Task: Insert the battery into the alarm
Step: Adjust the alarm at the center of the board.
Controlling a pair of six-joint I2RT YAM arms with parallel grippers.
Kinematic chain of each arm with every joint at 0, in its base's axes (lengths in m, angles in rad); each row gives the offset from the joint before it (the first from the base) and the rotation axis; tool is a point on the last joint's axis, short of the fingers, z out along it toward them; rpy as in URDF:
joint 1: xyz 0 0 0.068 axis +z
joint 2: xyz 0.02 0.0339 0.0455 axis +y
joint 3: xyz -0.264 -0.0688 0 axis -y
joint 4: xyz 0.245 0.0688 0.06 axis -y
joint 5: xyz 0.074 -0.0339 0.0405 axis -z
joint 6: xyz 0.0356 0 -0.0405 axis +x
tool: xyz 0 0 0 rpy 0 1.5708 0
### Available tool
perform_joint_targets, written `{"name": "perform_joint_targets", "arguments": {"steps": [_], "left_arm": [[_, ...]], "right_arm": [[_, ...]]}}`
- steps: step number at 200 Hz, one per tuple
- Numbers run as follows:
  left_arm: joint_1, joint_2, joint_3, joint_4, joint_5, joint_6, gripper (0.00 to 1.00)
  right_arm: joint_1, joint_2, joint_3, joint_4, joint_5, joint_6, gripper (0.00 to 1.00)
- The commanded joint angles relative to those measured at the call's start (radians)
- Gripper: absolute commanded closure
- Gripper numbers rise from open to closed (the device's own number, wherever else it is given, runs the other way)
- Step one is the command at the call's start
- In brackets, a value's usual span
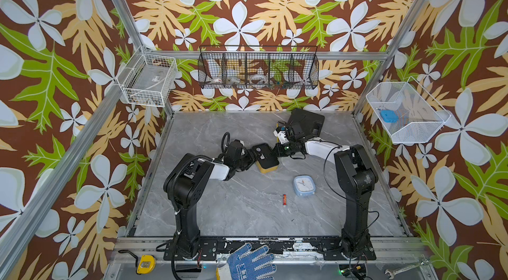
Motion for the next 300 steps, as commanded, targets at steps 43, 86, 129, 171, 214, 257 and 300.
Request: {"name": "perform_joint_targets", "arguments": {"steps": [43, 86, 129, 171, 214, 257, 300], "left_arm": [[0.001, 0.002, -0.031, 0.186, 0.022, -0.073, 0.69], [0.001, -0.045, -0.058, 0.187, 0.002, -0.076, 0.77], [0.002, -0.138, -0.084, 0.087, -0.054, -0.061, 0.78], [0.002, -0.241, -0.065, -0.142, -0.151, -0.062, 0.78], [0.002, -0.307, 0.074, -0.536, -0.28, -0.047, 0.8], [0.001, -0.343, 0.134, -0.683, -0.308, -0.083, 0.8], [-0.008, -0.384, 0.096, -0.689, -0.276, -0.133, 0.82]], "right_arm": [[-0.002, 0.026, 0.014, -0.172, 0.019, 0.006, 0.97], [-0.016, -0.029, 0.021, -0.155, 0.033, 0.003, 0.62], [-0.082, -0.165, -0.072, 0.048, -0.069, 0.122, 0.34], [-0.007, -0.387, -0.229, 0.181, 0.146, -0.166, 0.31], [0.235, -0.677, -0.546, 0.46, 0.285, -0.624, 0.31], [0.461, -0.689, -0.704, 0.665, 0.615, -0.859, 0.29], [0.471, -0.631, -0.725, 0.76, 0.611, -0.879, 0.29]]}}
